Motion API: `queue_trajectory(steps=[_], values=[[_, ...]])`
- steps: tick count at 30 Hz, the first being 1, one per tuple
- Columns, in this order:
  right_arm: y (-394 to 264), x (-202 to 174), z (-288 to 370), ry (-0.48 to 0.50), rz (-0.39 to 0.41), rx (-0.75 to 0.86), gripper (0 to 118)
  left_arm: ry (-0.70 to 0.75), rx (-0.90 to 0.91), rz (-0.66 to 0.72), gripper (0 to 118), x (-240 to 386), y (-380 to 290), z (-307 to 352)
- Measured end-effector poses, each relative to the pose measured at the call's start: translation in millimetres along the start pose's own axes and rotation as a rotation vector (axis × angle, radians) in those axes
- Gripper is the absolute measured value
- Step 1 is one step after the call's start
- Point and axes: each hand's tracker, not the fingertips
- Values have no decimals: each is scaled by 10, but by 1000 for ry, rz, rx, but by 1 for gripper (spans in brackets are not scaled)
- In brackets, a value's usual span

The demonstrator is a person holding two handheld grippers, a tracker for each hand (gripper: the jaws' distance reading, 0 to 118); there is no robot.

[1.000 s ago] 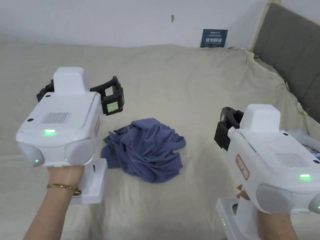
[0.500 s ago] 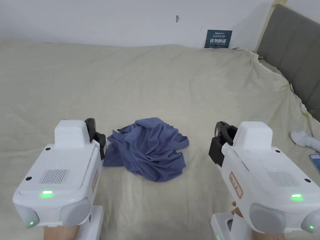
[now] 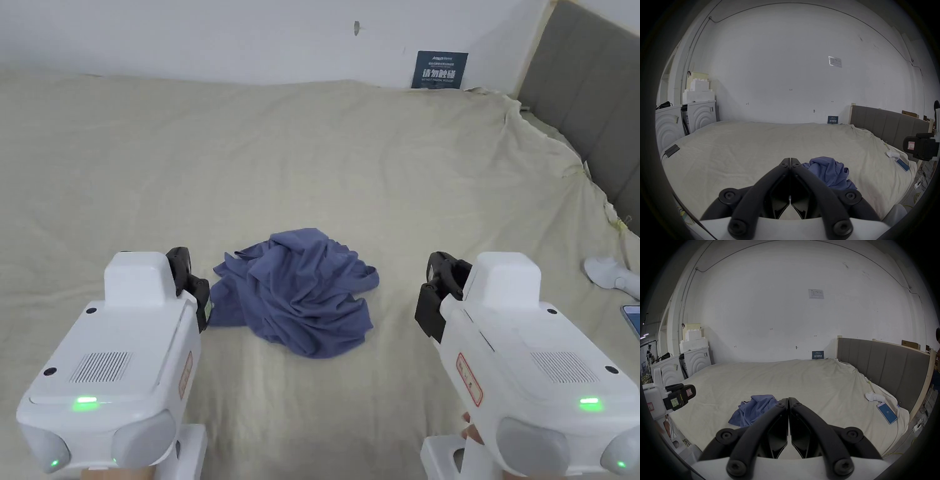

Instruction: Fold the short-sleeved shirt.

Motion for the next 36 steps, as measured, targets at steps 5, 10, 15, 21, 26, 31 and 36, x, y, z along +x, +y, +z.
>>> queue_trajectory(steps=[5,10,15,21,26,31,36], values=[[16,-1,-18,4,2,-2,0,-5,-48,22,0,-16,52,-80],[31,0,-17,10,6,1,0,-14,-207,115,74,-108,205,-416],[38,10,-32,17,0,-7,0,-58,-411,105,100,-167,279,-938],[15,30,-66,19,4,-21,0,-48,-694,64,99,-166,63,-1561],[-17,64,-149,10,-7,-41,0,-1,-839,58,86,-115,-291,-1904],[-45,82,-202,3,-12,-59,0,16,-913,110,70,-95,-539,-2055],[-76,98,-237,-1,-6,-74,0,30,-916,15,23,-25,-579,-2041]])
